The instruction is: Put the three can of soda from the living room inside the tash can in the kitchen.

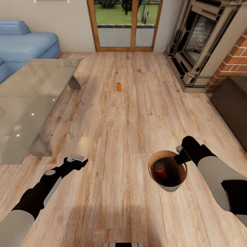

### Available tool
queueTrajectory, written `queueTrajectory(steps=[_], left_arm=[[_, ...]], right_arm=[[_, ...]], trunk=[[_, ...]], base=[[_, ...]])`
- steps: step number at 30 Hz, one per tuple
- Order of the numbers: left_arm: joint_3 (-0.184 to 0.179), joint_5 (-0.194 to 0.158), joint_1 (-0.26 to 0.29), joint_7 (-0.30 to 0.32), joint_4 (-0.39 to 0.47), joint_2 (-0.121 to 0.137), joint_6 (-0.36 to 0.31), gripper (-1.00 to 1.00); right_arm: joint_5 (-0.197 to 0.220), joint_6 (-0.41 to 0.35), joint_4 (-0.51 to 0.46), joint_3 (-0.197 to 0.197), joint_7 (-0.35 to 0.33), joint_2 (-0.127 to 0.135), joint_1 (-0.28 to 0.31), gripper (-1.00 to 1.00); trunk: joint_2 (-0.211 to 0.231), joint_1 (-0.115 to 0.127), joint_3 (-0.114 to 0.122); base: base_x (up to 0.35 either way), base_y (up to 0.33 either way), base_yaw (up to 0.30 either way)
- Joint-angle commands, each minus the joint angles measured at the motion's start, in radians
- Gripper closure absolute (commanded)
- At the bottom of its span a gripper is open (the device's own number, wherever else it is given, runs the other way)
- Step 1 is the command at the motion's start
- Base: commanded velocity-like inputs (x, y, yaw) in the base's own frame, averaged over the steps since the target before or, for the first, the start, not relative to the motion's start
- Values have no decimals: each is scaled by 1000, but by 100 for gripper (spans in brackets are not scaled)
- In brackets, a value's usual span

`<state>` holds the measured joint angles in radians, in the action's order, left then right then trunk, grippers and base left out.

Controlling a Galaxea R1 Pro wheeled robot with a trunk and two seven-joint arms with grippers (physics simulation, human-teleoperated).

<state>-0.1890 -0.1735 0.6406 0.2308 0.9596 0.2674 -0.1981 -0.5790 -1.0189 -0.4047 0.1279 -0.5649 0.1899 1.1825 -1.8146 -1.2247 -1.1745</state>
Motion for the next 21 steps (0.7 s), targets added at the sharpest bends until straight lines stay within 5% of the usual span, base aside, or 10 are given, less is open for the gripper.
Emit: queueTrajectory(steps=[1,6,7,21], left_arm=[[0,0,0,6,1,1,-6,-100],[0,0,0,34,3,2,-27,-100],[0,0,0,37,3,2,-27,-100],[0,2,0,39,3,-1,-28,-100]], right_arm=[[6,-2,-2,-5,-8,2,2,100],[-16,0,-6,-8,-17,4,2,100],[251,0,-6,-9,-69,5,2,100],[250,-1,-37,-8,-69,6,2,100]], trunk=[[0,0,0],[0,0,0],[0,0,0],[0,0,0]], base=[[10,0,0],[4,0,0],[2,0,0],[0,0,0]])
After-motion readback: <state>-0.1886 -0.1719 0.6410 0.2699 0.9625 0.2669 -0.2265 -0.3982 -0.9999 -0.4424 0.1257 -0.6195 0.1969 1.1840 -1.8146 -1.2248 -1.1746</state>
